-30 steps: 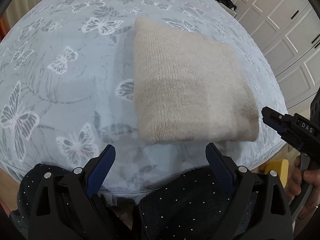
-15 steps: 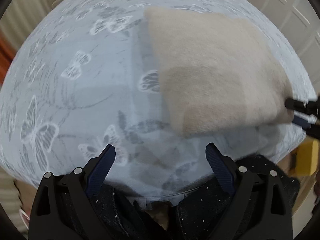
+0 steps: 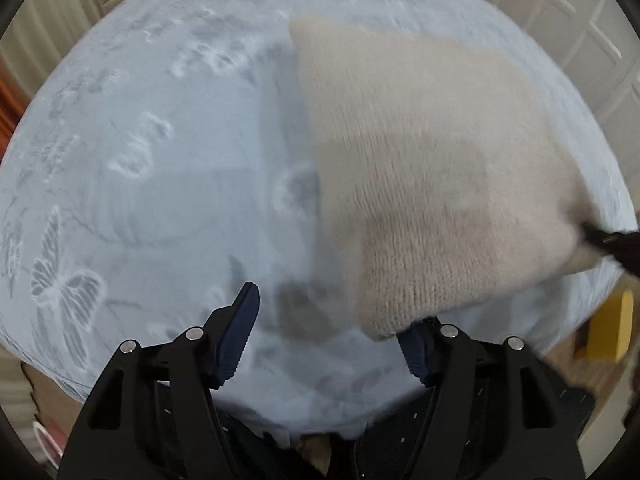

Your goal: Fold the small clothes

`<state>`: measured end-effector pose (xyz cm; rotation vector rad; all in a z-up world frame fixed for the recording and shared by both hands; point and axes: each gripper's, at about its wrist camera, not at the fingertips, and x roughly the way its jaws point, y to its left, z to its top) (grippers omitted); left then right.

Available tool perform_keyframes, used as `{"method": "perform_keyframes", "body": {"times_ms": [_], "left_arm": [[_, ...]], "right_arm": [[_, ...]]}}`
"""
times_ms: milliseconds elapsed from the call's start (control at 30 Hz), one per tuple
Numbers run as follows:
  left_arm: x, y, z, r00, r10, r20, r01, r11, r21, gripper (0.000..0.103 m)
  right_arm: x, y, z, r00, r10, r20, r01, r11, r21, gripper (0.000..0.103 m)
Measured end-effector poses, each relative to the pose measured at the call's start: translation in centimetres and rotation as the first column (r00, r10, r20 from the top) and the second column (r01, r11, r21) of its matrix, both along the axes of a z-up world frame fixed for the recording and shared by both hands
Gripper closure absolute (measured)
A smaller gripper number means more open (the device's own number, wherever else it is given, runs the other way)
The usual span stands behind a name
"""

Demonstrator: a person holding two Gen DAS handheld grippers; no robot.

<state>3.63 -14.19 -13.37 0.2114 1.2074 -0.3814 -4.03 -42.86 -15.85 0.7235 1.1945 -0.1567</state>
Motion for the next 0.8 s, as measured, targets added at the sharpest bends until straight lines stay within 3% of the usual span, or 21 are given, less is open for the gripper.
{"method": "perform_keyframes", "body": {"times_ms": [100,233,300,400,467,600,733,800], "left_arm": [[-1.0,0.7,1.0,1.000,0.003,0.001,-0.003,0.998,-0.061,0.023],[-0.9,3.0,3.7,0.997,0.010,-0.075,-0.030,0.963,-0.266,0.014],[-0.3,3.6,5.1,0.996,0.045,-0.076,-0.068,0.939,-0.337,0.010],[1.7,3.6,5.7,0.987,0.102,-0.127,-0.148,0.887,-0.437,0.005],[4.2,2.9,4.7,0.967,0.140,-0.213,-0.226,0.857,-0.464,0.005],[7.1,1.1,1.8,0.926,0.181,-0.331,-0.323,0.833,-0.450,0.005],[8.5,-0.2,-1.4,0.897,0.191,-0.399,-0.367,0.825,-0.430,0.005],[8.9,-0.4,-3.0,0.875,0.189,-0.446,-0.398,0.805,-0.440,0.005]], "right_arm": [[-0.8,0.0,1.5,0.996,-0.060,0.067,0.058,0.998,0.026,0.081],[-0.1,-0.4,5.2,0.993,-0.049,0.104,0.055,0.997,-0.058,0.068],[0.6,-1.1,7.2,0.988,-0.051,0.143,0.069,0.990,-0.121,0.035],[2.7,-2.0,7.9,0.984,-0.027,0.177,0.050,0.990,-0.129,0.026],[4.4,-2.1,6.8,0.991,-0.001,0.135,0.020,0.990,-0.136,0.023],[6.5,-1.4,3.7,0.999,0.035,0.036,-0.030,0.991,-0.134,0.023],[7.1,-0.7,0.4,0.999,0.048,-0.010,-0.049,0.997,-0.062,0.018],[6.7,-1.4,-1.2,1.000,-0.004,0.002,0.004,0.999,0.038,0.016]]}}
